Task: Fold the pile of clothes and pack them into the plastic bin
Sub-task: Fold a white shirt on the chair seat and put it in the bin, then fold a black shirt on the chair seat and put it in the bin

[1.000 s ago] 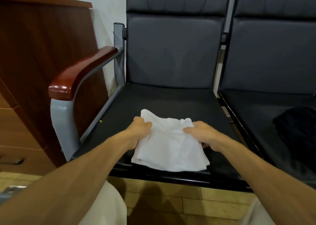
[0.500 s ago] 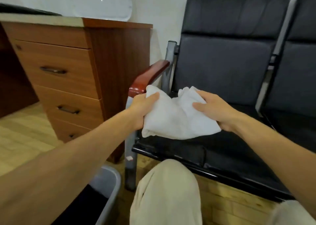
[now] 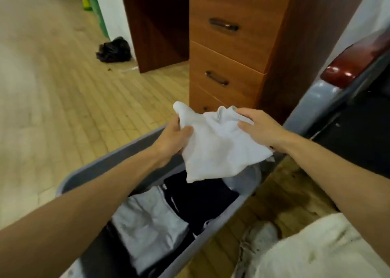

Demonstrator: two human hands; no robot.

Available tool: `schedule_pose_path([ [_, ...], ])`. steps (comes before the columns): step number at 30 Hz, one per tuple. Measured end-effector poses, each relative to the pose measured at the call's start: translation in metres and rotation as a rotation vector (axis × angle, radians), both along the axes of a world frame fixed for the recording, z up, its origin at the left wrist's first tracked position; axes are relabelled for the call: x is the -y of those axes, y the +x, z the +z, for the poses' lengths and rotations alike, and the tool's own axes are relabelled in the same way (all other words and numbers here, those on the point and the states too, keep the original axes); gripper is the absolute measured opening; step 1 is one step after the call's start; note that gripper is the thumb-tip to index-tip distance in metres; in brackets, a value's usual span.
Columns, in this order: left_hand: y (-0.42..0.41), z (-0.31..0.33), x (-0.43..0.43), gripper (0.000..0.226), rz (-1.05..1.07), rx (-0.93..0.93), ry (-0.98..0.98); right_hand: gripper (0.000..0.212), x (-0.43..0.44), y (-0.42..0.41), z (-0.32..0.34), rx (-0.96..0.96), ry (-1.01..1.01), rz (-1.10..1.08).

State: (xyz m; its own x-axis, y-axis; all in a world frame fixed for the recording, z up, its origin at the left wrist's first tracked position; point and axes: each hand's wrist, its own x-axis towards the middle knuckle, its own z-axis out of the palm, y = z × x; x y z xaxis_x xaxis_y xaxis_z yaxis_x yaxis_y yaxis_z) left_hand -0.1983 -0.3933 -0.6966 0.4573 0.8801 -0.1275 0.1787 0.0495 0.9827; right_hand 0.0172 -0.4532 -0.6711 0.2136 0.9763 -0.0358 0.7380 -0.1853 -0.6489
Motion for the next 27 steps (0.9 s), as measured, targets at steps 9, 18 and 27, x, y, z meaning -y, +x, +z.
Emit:
schedule_pose_path([
  [9,-0.128,-0.085,0.024,0.041,0.188,-0.402,-0.258,0.04,-0.037,-0.115,-0.101,-0.25,-0.097,0.229],
  [18,-0.13,-0.104,0.022,0.04,-0.052,-0.955,-0.166,0.029,-0.014,-0.115,-0.148,-0.129,-0.491,0.188],
  [27,0.014,-0.034,0.004,0.013,-0.303,-0.713,0.305,0.019,0.011,-0.013,-0.048,0.169,-0.361,0.075],
])
